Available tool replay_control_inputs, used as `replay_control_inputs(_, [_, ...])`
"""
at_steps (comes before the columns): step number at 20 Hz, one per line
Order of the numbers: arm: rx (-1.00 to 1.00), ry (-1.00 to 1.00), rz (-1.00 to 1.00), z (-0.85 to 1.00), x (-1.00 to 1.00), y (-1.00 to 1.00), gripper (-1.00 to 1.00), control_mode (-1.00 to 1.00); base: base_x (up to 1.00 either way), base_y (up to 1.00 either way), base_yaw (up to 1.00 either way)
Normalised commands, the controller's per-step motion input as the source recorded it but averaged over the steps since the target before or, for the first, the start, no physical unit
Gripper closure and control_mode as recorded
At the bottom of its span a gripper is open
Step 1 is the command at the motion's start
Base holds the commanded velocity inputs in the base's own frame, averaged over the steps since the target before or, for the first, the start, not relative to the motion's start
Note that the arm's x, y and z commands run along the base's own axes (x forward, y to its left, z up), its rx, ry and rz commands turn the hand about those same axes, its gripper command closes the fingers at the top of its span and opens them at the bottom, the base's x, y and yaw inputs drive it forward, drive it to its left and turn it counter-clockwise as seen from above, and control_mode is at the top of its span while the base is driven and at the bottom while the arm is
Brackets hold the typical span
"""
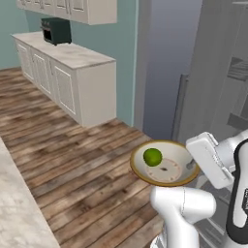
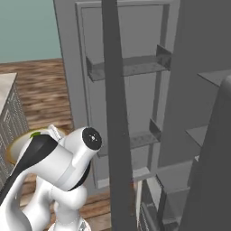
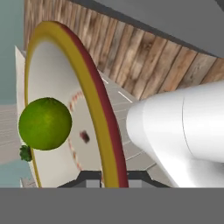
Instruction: Move the glass cup from next to the sink to the open cabinet. Then, move the bowl with the lime to the fridge to clear the area for faucet cleaning.
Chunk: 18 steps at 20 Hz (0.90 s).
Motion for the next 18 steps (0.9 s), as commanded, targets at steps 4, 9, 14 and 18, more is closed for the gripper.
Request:
replay_control_inputs(4, [0.00,0.00,0.00,0.00,0.00,0.00,1.00,1.00,-0.02,-0.14,-0.21])
replay_control_inputs(9, [0.00,0.00,0.00,0.00,0.00,0.00,1.00,1.00,-0.48,-0.03,-0.27])
replay_control_inputs(14, [0.00,0.00,0.00,0.00,0.00,0.00,1.00,1.00,0.00,0.00,-0.48])
replay_control_inputs(18, [0.00,0.00,0.00,0.00,0.00,0.00,1.00,1.00,-0.13,0.00,-0.47])
